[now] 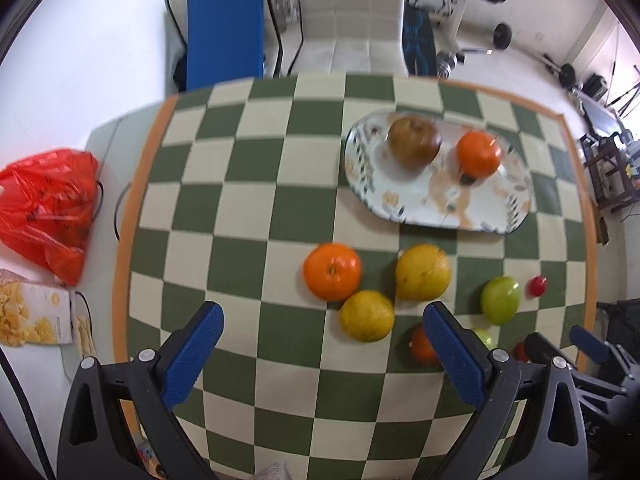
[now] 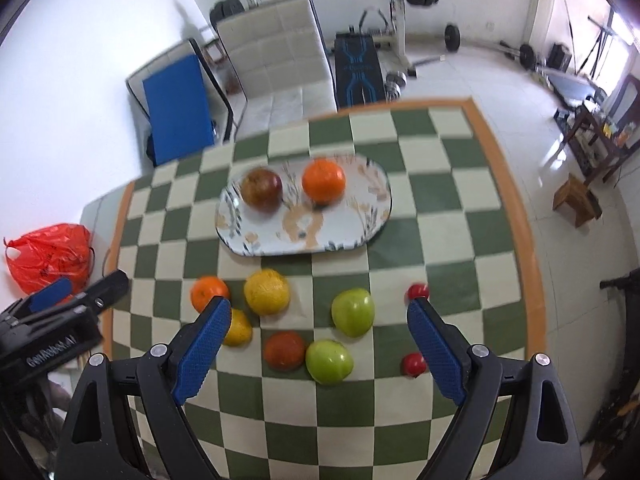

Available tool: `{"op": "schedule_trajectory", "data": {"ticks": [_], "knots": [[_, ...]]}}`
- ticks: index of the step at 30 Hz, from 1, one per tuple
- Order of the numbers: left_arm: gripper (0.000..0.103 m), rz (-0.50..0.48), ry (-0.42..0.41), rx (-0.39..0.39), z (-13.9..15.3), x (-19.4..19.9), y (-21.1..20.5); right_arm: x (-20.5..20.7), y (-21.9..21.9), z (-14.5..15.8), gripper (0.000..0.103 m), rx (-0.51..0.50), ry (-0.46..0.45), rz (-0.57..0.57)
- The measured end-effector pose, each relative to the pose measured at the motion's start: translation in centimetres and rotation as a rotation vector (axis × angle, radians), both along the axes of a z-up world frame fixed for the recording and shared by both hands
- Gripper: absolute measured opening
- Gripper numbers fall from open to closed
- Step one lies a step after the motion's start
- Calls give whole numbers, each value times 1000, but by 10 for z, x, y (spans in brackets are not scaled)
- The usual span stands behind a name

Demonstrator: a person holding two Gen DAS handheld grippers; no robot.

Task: Organize fruits
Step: 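Grasp the yellow citrus with the left tool while the right tool grasps the green apple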

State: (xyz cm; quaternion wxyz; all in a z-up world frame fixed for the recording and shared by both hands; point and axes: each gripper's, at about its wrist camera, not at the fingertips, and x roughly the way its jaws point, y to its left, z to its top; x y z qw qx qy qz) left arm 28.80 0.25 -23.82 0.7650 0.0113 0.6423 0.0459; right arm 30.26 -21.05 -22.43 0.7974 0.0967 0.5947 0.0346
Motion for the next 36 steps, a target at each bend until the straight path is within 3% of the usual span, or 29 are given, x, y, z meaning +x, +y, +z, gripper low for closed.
{"op": "schedule_trajectory", "data": {"ticks": [6, 8, 12, 13, 15, 18, 22, 26, 29, 33, 36], "knots": [[102, 2, 116, -29, -47, 2, 4, -1, 2, -103, 89, 65, 226, -1], [102, -11, 144, -31, -58, 4, 2, -4, 2, -131, 80, 74, 289, -6], [102, -80, 181, -31, -78, 11, -10, -10, 5, -172, 72, 112, 366, -4], [102, -97, 189, -29, -83, 13, -13, -11, 5, -178, 64, 128, 371, -2], [102, -136, 217, -19, -95, 16, -21, -15, 4, -183, 63, 165, 366, -5], [100, -200, 245, -1, -112, 17, -32, -22, 6, -183, 63, 126, 355, 19], [76, -237, 263, -10, -125, 18, -41, -30, -2, -183, 63, 114, 373, 11], [74, -267, 252, 36, -128, 13, -47, -33, -14, -186, 63, 138, 392, -10], [56, -280, 253, 1, -130, 5, -48, -32, -13, -186, 63, 132, 392, -8], [56, -260, 250, 4, -129, -6, -42, -25, -11, -190, 63, 151, 405, -19], [56, -193, 277, -42, -129, -19, -27, -24, -11, -194, 63, 160, 421, -15]]}}
